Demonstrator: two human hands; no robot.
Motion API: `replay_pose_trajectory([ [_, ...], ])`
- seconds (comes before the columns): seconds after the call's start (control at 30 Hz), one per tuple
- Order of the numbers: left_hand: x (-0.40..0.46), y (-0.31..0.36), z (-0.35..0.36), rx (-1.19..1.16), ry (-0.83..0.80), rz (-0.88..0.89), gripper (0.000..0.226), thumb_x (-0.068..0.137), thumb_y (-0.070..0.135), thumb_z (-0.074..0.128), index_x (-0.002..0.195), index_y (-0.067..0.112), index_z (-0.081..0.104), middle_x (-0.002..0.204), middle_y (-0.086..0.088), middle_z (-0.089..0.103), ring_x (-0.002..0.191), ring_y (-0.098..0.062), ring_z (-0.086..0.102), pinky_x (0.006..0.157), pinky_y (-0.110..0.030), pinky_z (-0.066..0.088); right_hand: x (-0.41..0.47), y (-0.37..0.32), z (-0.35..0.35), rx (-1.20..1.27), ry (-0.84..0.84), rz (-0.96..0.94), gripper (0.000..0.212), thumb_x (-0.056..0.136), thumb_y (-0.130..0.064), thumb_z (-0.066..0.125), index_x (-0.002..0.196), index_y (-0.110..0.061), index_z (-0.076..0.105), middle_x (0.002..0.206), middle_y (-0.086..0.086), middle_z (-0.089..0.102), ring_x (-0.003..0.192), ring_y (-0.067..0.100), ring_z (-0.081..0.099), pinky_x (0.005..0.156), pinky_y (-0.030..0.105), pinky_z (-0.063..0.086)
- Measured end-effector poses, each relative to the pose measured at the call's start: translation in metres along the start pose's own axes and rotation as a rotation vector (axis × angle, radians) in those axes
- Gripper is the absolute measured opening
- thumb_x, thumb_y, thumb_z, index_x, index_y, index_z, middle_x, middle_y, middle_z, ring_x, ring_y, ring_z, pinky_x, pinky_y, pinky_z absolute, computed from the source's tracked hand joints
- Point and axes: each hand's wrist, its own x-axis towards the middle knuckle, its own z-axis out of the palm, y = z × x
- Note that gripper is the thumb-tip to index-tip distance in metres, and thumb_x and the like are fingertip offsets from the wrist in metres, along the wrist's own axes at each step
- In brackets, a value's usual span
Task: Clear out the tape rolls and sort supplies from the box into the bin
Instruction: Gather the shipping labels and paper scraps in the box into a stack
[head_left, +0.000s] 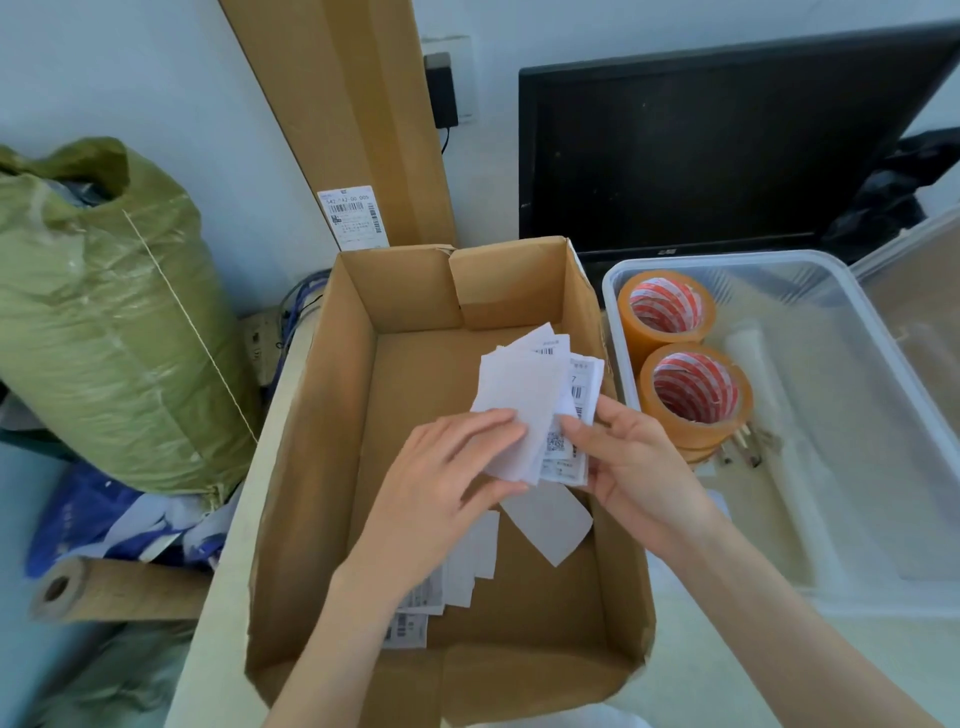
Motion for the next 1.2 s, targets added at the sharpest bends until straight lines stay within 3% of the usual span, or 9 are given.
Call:
replay_pose_trajectory([
  [0.17, -0.006, 0.001, 0.001, -0.157, -0.132, -0.146, 0.063, 0.084, 0.059, 0.049, 0.138, 0.028, 0.044, 0.141, 0.014, 0.045, 0.123, 0.003, 0.039, 0.09, -0.024, 0.052, 0.0, 0.003, -0.001, 0.005, -0.015, 0.012, 0.036, 0.095, -0.007, 0.05, 0.128, -0.018, 0.054, 0.113, 0.005, 0.071, 0.103, 0.023, 0.068, 0.085, 0.039, 0.058],
  [0.23, -0.007, 0.004, 0.003, -0.202, -0.086, -0.166, 0.053, 0.09, 0.054, 0.045, 0.135, 0.025, 0.049, 0.135, 0.014, 0.051, 0.119, 0.004, 0.046, 0.088, -0.019, 0.052, 0.0, 0.004, -0.001, 0.008, -0.022, 0.014, 0.035, 0.095, -0.006, 0.05, 0.127, -0.019, 0.055, 0.113, 0.006, 0.071, 0.102, 0.024, 0.069, 0.082, 0.036, 0.059],
  [0.3, -0.007, 0.008, 0.002, -0.289, 0.035, -0.224, 0.034, 0.098, 0.039, 0.045, 0.123, 0.022, 0.06, 0.108, 0.016, 0.066, 0.092, 0.004, 0.06, 0.071, -0.011, 0.049, -0.001, 0.004, -0.004, 0.015, -0.006, 0.016, 0.033, 0.094, -0.006, 0.05, 0.124, -0.02, 0.056, 0.112, 0.006, 0.071, 0.102, 0.024, 0.069, 0.08, 0.035, 0.06],
  [0.37, -0.006, 0.013, 0.0, -0.381, 0.195, -0.411, 0.018, 0.097, 0.027, 0.048, 0.106, 0.028, 0.063, 0.075, 0.02, 0.063, 0.061, 0.0, 0.055, 0.052, -0.012, 0.041, -0.001, 0.005, -0.006, 0.017, 0.021, 0.017, 0.035, 0.095, -0.005, 0.051, 0.126, -0.02, 0.055, 0.115, 0.005, 0.071, 0.105, 0.024, 0.068, 0.083, 0.038, 0.059],
  [0.53, 0.002, 0.022, -0.01, -1.112, 0.587, -0.905, 0.022, 0.088, 0.026, 0.059, 0.106, 0.014, 0.057, 0.102, 0.005, 0.072, 0.099, -0.011, 0.068, 0.074, -0.02, 0.055, 0.0, 0.009, -0.005, 0.066, 0.102, -0.017, 0.038, 0.097, -0.006, 0.048, 0.13, -0.023, 0.054, 0.121, 0.0, 0.068, 0.11, 0.021, 0.066, 0.087, 0.04, 0.057],
  [0.73, 0.002, 0.034, -0.005, -1.696, 0.824, -0.999, 0.028, 0.092, 0.013, 0.056, 0.12, 0.013, 0.058, 0.114, -0.008, 0.069, 0.105, -0.015, 0.067, 0.069, -0.019, 0.057, 0.005, 0.013, 0.005, 0.113, 0.249, -0.056, 0.038, 0.096, -0.006, 0.05, 0.126, -0.029, 0.057, 0.121, -0.008, 0.067, 0.111, 0.016, 0.065, 0.094, 0.044, 0.053],
  [0.83, 0.004, 0.04, 0.005, -1.623, 0.801, -1.007, 0.022, 0.091, 0.01, 0.057, 0.113, 0.01, 0.059, 0.112, -0.007, 0.07, 0.106, -0.016, 0.066, 0.078, -0.024, 0.058, 0.004, 0.012, 0.01, 0.07, 0.227, -0.073, 0.039, 0.097, -0.006, 0.048, 0.129, -0.028, 0.055, 0.122, -0.007, 0.067, 0.112, 0.017, 0.065, 0.094, 0.046, 0.053],
  [0.97, 0.006, 0.04, 0.015, -1.14, 0.565, -1.05, 0.012, 0.09, 0.017, 0.061, 0.094, 0.006, 0.058, 0.098, 0.002, 0.073, 0.098, -0.009, 0.068, 0.094, -0.03, 0.051, 0.002, 0.01, 0.013, -0.038, 0.127, -0.077, 0.033, 0.097, -0.009, 0.049, 0.122, -0.029, 0.058, 0.121, -0.004, 0.068, 0.112, 0.018, 0.064, 0.094, 0.046, 0.053],
  [1.2, 0.012, 0.028, 0.021, -0.848, 0.344, -0.963, 0.015, 0.087, 0.02, 0.067, 0.098, 0.018, 0.058, 0.09, 0.014, 0.071, 0.087, -0.002, 0.066, 0.066, -0.009, 0.048, 0.016, 0.01, 0.015, -0.517, 0.075, -0.128, 0.035, 0.096, -0.01, 0.052, 0.128, -0.024, 0.058, 0.125, -0.011, 0.064, 0.117, 0.008, 0.059, 0.095, 0.031, 0.053],
])
